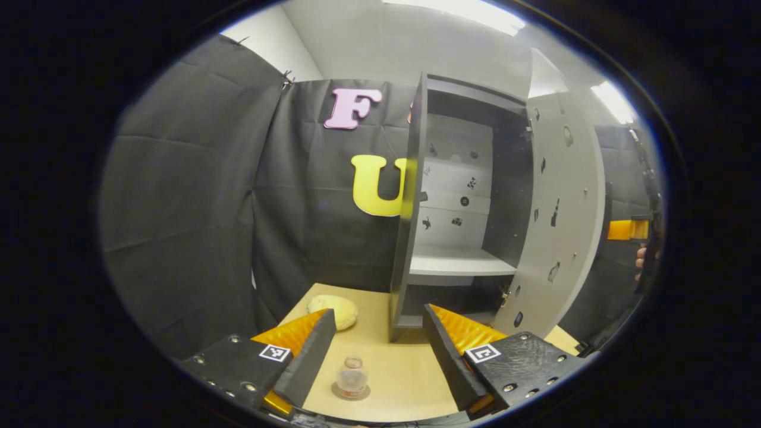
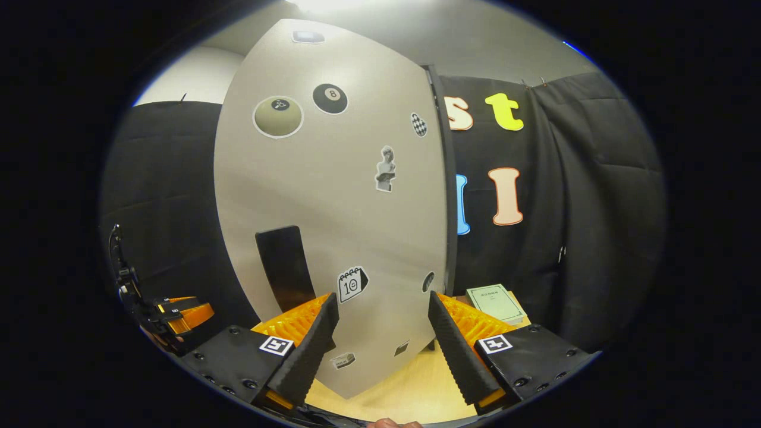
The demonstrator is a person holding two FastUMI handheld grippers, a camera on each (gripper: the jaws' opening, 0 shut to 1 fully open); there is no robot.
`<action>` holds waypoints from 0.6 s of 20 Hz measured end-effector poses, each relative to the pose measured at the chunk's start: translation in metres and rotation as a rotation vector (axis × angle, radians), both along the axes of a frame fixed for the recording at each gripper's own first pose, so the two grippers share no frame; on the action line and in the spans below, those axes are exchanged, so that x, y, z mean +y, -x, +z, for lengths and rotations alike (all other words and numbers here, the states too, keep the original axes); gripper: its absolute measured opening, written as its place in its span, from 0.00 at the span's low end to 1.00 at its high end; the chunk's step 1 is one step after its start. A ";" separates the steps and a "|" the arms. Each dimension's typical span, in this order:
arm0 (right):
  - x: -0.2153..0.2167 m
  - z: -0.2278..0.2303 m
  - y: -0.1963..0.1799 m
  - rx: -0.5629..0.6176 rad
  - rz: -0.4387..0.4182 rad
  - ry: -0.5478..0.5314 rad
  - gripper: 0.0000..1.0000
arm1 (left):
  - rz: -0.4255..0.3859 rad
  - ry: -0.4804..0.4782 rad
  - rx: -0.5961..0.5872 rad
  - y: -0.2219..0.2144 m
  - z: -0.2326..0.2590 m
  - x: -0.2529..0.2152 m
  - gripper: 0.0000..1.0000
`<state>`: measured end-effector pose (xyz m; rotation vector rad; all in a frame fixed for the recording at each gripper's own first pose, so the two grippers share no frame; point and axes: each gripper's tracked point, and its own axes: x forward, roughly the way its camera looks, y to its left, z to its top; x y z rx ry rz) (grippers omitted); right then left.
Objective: Open the cabinet door with the right hand, grasp the bottle in the cabinet with the left hand and place it on the coaster, then close the cabinet door with the right hand.
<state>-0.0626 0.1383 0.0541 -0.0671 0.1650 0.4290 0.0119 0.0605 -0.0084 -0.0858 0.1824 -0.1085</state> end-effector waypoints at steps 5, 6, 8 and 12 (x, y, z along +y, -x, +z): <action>0.064 -0.007 -0.011 0.022 0.072 -0.026 0.92 | -0.050 -0.014 -0.006 -0.018 -0.003 0.010 0.90; 0.069 -0.010 -0.012 0.023 0.063 -0.031 0.98 | -0.061 -0.012 -0.002 -0.021 -0.006 0.010 0.90; 0.068 0.002 0.004 0.015 0.026 -0.030 0.99 | -0.081 0.001 0.000 -0.030 -0.010 0.005 0.88; 0.022 -0.011 0.014 0.003 -0.084 -0.015 0.99 | -0.136 0.062 -0.010 -0.039 -0.011 -0.024 0.90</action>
